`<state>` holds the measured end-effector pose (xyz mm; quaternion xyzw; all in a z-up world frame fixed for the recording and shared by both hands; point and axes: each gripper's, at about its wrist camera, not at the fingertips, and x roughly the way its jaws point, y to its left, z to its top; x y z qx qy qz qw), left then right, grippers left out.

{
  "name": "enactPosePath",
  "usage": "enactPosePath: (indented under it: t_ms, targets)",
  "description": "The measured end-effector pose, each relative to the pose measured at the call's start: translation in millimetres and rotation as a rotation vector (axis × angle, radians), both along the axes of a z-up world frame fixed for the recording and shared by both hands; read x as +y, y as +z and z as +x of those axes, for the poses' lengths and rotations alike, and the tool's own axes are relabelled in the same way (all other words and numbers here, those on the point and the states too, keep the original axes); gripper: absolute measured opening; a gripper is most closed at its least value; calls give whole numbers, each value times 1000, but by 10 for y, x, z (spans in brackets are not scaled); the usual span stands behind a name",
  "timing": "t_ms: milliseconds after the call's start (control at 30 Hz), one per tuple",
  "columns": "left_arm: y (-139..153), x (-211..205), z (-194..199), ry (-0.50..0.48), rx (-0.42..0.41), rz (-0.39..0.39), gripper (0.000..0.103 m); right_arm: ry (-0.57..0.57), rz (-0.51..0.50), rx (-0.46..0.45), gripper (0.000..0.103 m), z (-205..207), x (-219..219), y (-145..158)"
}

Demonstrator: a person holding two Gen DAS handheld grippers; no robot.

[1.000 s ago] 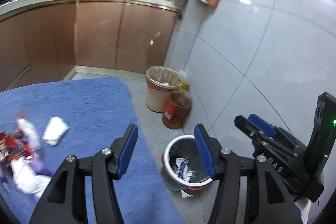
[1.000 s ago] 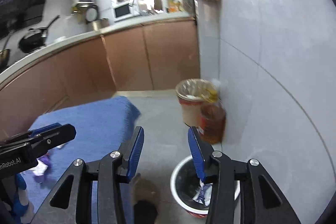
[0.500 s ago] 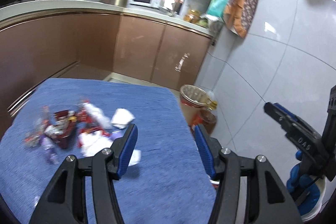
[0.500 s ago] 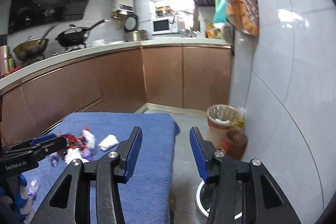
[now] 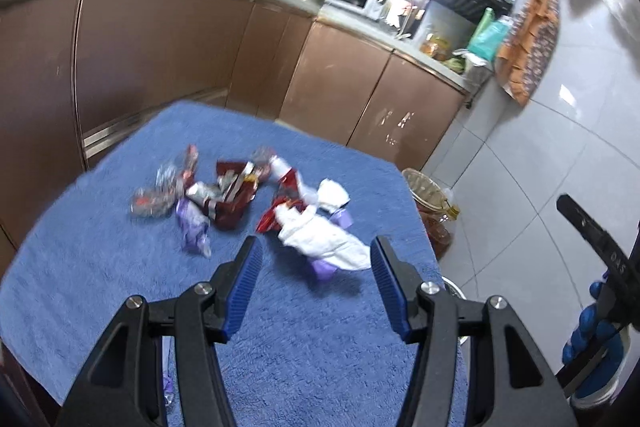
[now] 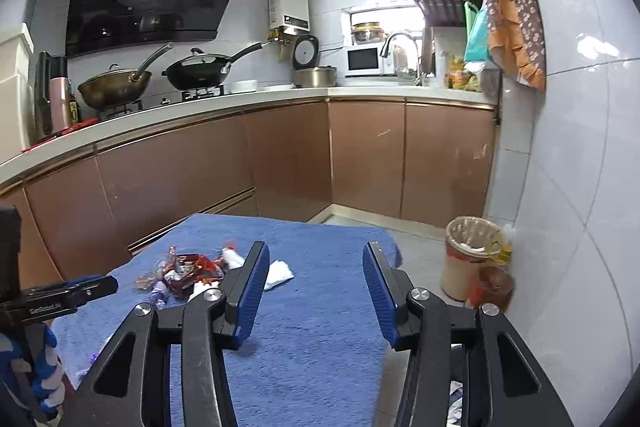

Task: Collect trash
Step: 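Move both tools back over the trash on the table, then grasp a white tissue with the left gripper while the right gripper grasps a purple bag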

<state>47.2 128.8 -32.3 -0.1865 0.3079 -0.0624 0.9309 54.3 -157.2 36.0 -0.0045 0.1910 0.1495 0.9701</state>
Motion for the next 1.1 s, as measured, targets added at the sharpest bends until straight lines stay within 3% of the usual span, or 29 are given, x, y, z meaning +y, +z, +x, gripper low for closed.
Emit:
enactPosePath:
  t_ms: [500, 900, 1100]
  targets:
    - [-801, -62, 875, -82, 237, -171, 54, 63, 6, 197, 48, 743, 90, -655]
    - [-1033, 59, 1341, -75, 293, -327, 54, 162, 23, 314, 48, 1268, 333, -1060]
    - [-1129, 89, 1447, -79, 306, -385, 48, 279, 111, 393, 48, 1466, 511, -1160]
